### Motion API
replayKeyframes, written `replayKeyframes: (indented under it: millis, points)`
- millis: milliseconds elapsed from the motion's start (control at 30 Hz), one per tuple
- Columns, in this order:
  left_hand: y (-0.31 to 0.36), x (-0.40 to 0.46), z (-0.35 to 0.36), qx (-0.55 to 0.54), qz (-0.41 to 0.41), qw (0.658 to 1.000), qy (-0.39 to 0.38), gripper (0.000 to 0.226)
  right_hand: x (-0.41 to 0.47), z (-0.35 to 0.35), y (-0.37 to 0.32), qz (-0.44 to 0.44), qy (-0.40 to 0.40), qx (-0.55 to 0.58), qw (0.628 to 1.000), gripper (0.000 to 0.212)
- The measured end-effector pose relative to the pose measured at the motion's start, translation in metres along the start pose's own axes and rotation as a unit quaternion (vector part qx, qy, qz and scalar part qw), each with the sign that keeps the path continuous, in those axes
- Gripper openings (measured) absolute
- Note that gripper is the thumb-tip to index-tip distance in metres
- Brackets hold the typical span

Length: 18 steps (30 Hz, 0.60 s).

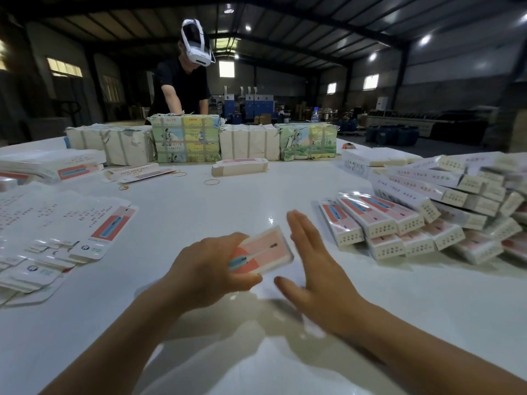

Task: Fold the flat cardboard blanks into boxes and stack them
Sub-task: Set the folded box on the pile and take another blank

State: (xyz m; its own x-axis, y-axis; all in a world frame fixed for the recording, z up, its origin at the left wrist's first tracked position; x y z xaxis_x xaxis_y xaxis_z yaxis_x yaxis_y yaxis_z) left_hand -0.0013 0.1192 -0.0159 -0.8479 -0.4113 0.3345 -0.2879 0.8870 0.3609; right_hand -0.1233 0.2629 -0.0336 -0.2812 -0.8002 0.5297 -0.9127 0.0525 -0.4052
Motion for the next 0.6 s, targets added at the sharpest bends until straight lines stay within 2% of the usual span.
replayKeyframes:
  millis: [67,133,200,233,267,333,400,500,600]
  points:
    - [-0.002,-0.002,0.0,-0.004,0.013,0.999,-0.038,0.046,-0.001,0.003,-0.002,-0.059,-0.032,-0.043,0.997,0.088]
    - [-0.004,-0.005,0.004,0.001,0.016,0.996,-0.083,0.04,-0.002,0.005,-0.004,-0.095,-0.039,-0.059,0.993,0.073]
    - [-0.005,-0.005,0.005,0.01,0.02,0.996,-0.089,0.051,-0.002,0.003,-0.003,-0.114,-0.013,-0.071,0.991,0.06]
    - [-0.005,-0.004,0.005,0.026,0.043,0.998,-0.049,0.059,-0.001,0.001,-0.002,-0.121,0.0,-0.087,0.989,0.056]
    - [-0.005,-0.002,0.003,0.054,0.083,0.995,0.026,0.067,0.0,-0.003,0.001,-0.12,0.016,-0.108,0.987,0.053]
    - [-0.005,0.001,0.001,0.115,0.163,0.961,0.192,0.069,0.012,-0.023,0.015,-0.073,0.07,-0.13,0.986,0.048]
    - [-0.01,0.006,0.005,0.098,0.145,0.952,0.25,0.065,0.032,-0.063,0.036,0.008,0.138,-0.11,0.984,0.044]
    - [-0.025,0.01,0.03,0.053,0.054,0.975,0.209,0.056,0.06,-0.151,0.077,0.075,0.258,-0.096,0.959,0.036]
    - [-0.036,0.014,0.056,0.036,-0.005,0.993,0.113,0.043,0.075,-0.243,0.128,0.165,0.386,-0.12,0.9,0.037]
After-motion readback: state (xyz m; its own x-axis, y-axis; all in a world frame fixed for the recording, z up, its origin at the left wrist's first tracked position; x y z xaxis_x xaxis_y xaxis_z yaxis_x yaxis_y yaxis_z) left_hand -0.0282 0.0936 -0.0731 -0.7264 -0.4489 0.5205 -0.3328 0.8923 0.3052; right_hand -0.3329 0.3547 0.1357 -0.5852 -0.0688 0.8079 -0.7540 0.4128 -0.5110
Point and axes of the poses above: each hand's wrist, its own x-axis towards the middle knuckle, its own z-axis out of the palm, y = z × x, the point moved 3 cm from there along x, towards the middle knuckle, and after that the axes turned 3 degrees about y, right-handed, at the moved point
